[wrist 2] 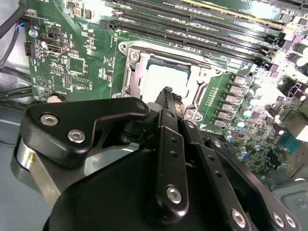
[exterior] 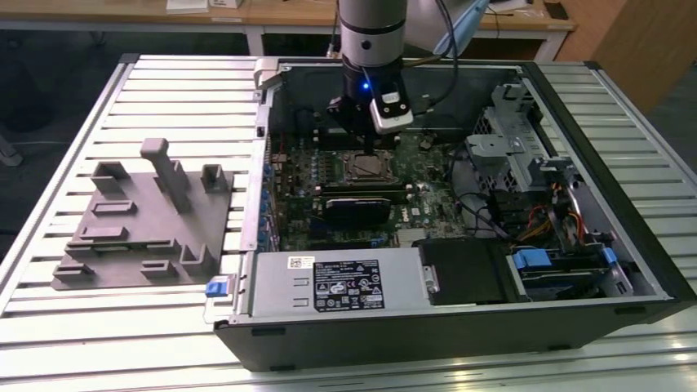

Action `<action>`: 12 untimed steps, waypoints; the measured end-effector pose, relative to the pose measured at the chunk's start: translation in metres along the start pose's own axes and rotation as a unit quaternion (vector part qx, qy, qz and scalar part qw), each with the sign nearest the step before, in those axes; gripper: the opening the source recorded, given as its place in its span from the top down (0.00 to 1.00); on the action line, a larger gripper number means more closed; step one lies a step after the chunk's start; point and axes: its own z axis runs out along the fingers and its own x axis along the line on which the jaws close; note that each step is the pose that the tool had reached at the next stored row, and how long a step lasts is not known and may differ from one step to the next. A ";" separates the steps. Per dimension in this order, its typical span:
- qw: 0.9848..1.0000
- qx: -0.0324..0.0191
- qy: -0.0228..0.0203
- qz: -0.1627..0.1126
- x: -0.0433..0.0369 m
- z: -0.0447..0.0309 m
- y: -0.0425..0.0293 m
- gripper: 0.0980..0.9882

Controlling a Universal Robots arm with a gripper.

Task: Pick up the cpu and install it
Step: 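Install the second cpu locking lever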

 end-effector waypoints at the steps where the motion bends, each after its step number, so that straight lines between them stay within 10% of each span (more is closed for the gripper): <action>1: 1.000 0.000 0.000 0.000 0.0000 -0.0001 0.0000 0.99; 12: 1.000 0.000 0.000 0.000 -0.0039 -0.0007 -0.0120 0.99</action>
